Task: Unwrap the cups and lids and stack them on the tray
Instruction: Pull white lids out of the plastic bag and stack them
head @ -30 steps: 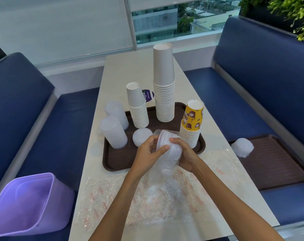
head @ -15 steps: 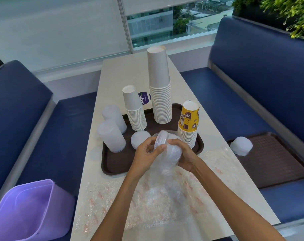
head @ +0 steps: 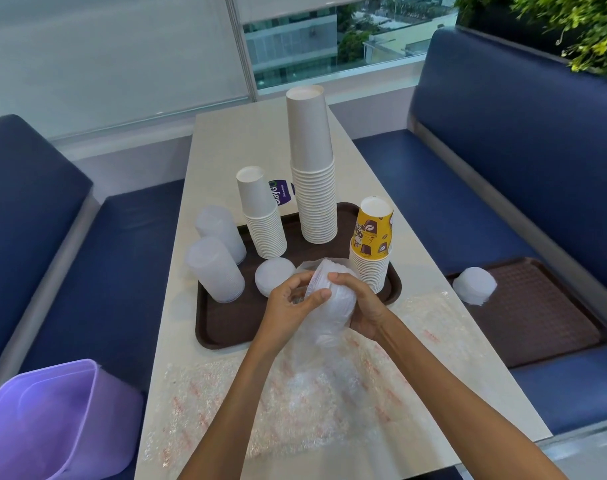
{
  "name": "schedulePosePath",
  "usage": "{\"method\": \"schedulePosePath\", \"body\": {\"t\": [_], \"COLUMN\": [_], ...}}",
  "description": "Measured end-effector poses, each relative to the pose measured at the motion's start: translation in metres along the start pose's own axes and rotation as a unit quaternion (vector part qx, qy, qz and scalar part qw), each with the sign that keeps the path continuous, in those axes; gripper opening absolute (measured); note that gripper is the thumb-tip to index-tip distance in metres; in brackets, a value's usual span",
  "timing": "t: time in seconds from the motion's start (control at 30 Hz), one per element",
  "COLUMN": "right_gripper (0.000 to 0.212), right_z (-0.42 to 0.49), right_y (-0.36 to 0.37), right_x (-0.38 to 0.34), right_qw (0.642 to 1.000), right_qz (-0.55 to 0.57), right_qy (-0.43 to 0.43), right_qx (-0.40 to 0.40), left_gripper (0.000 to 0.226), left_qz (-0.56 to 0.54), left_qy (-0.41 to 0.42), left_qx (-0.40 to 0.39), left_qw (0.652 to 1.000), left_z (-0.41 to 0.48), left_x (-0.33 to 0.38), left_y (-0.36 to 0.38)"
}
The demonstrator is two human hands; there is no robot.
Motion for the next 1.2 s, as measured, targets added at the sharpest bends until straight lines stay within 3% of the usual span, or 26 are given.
{"method": "schedulePosePath", "body": {"t": [0.13, 0.27, 0.4, 0.6, 0.77, 0.93, 1.0, 1.13, 1.2], "right_gripper": [0.044, 0.047, 0.039, 0.036, 0.03, 0.032, 0.033, 0.056, 0.048], "right_z": [-0.001, -0.001, 0.002, 0.0, -0.004, -0.003, -0.003, 0.001, 0.003], "right_y": [0.002, 0.004, -0.001, -0.001, -0.013, -0.025, -0.025, -0.027, -0.03], "right_x": [-0.001, 0.0, 0.002, 0.0, -0.001, -0.003, -0.006, -0.005, -0.004], "right_qw": [1.0, 1.0, 0.999, 0.998, 0.996, 0.995, 0.995, 0.997, 0.996], "right_qz": [0.017, 0.014, 0.014, 0.012, 0.03, 0.049, 0.049, 0.027, 0.026], "right_qy": [-0.006, -0.004, 0.002, -0.005, 0.0, 0.0, -0.002, 0.01, 0.017], "right_qx": [-0.003, -0.004, 0.039, 0.055, 0.082, 0.088, 0.082, 0.072, 0.082], "left_gripper": [0.032, 0.013, 0.035, 0.047, 0.042, 0.037, 0.035, 0.036, 0.038], "left_qz": [-0.04, -0.016, 0.105, 0.2, 0.111, -0.01, -0.015, 0.05, 0.089], "left_qy": [-0.015, -0.031, -0.028, -0.019, -0.063, -0.113, -0.129, -0.173, -0.183], "left_qx": [0.009, 0.076, 0.163, 0.169, 0.179, 0.263, 0.276, 0.247, 0.232], "left_qw": [0.999, 0.996, 0.981, 0.965, 0.976, 0.958, 0.952, 0.952, 0.951], "left_z": [0.001, 0.003, 0.009, 0.02, 0.035, 0.058, 0.066, 0.084, 0.09], "left_x": [-0.004, -0.01, -0.01, -0.008, -0.021, -0.033, -0.04, -0.062, -0.068], "left_y": [-0.006, -0.024, -0.045, -0.05, -0.062, -0.101, -0.108, -0.103, -0.099]}}
Point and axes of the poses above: each hand's wrist, its own z-axis towards the middle knuckle, its own y-axis out of the palm, x = y × z, the point moved 10 cm from there along z, towards the middle knuckle, and after that the axes turned 1 degree about -y, right-handed, at the moved point
